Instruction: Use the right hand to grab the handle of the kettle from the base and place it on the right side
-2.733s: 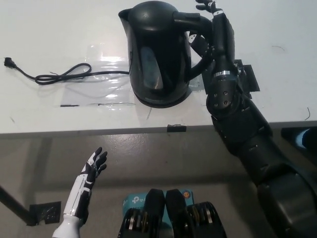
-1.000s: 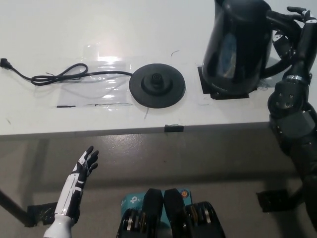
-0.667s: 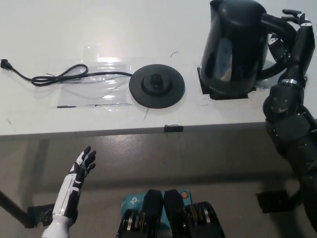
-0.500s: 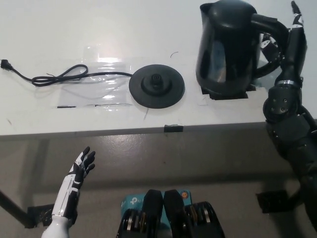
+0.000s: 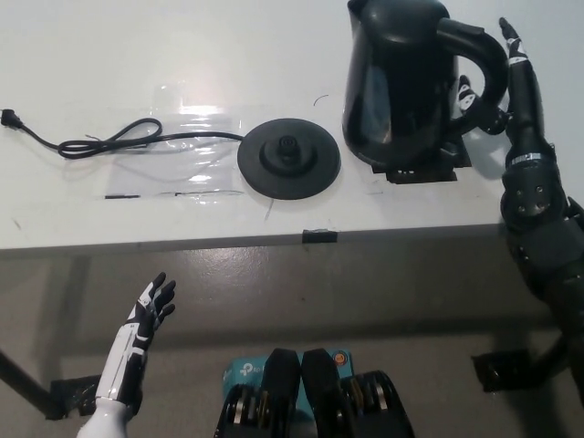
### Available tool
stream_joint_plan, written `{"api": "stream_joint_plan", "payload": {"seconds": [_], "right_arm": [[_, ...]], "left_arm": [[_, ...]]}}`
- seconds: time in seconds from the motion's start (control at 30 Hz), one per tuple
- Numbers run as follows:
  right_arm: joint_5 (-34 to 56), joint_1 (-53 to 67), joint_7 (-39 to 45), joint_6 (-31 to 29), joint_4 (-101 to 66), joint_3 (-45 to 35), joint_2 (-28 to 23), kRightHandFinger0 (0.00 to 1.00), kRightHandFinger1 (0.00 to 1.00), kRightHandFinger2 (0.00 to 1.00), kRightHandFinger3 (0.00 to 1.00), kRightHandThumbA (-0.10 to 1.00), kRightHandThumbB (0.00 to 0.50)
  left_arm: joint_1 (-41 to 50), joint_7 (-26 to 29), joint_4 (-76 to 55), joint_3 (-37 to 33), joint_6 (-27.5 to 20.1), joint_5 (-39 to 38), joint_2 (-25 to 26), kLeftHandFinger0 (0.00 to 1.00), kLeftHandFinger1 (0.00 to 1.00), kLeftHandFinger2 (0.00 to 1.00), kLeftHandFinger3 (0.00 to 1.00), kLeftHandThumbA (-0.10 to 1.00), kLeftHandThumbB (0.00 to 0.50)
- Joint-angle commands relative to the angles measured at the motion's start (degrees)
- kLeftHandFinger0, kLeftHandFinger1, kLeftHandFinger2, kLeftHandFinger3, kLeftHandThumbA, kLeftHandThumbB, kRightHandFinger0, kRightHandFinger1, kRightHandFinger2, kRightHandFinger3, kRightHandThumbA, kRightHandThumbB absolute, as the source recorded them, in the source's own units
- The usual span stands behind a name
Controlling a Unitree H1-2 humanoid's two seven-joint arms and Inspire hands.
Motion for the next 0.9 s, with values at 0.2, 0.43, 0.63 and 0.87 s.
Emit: {"api": "stream_joint_plan", "payload": {"seconds": [0.2, 0.43, 0.63, 0.87], "right_arm": [[5.7, 7.9, 4.9, -2.9, -20.4, -4.0, 0.1, 1.0, 1.0, 1.0, 1.0, 1.0, 0.5], [13.3, 13.6, 5.9, -2.9, -41.0, -9.8, 2.2, 1.0, 1.0, 1.0, 1.0, 1.0, 0.5], [8.4, 16.2, -1.7, -2.9, -53.9, -13.4, 3.3, 1.0, 1.0, 1.0, 1.0, 1.0, 0.5], [1.8, 22.5, -2.0, -2.9, -80.2, -15.3, 5.3, 1.0, 1.0, 1.0, 1.0, 1.0, 0.458]], "left_arm": [[0.7, -0.4, -1.2, 0.4, -2.2, -1.1, 0.6, 1.0, 1.0, 1.0, 1.0, 1.0, 0.5], [0.5, -0.5, -0.9, 0.6, -2.9, -2.0, 0.4, 1.0, 1.0, 1.0, 1.0, 1.0, 0.5], [0.7, -0.5, -1.0, 0.9, -3.2, -2.3, 0.5, 1.0, 1.0, 1.0, 1.0, 1.0, 0.5], [-1.0, -0.5, -0.7, 0.8, -3.0, -2.1, 0.6, 1.0, 1.0, 1.0, 1.0, 1.0, 0.5]]}}
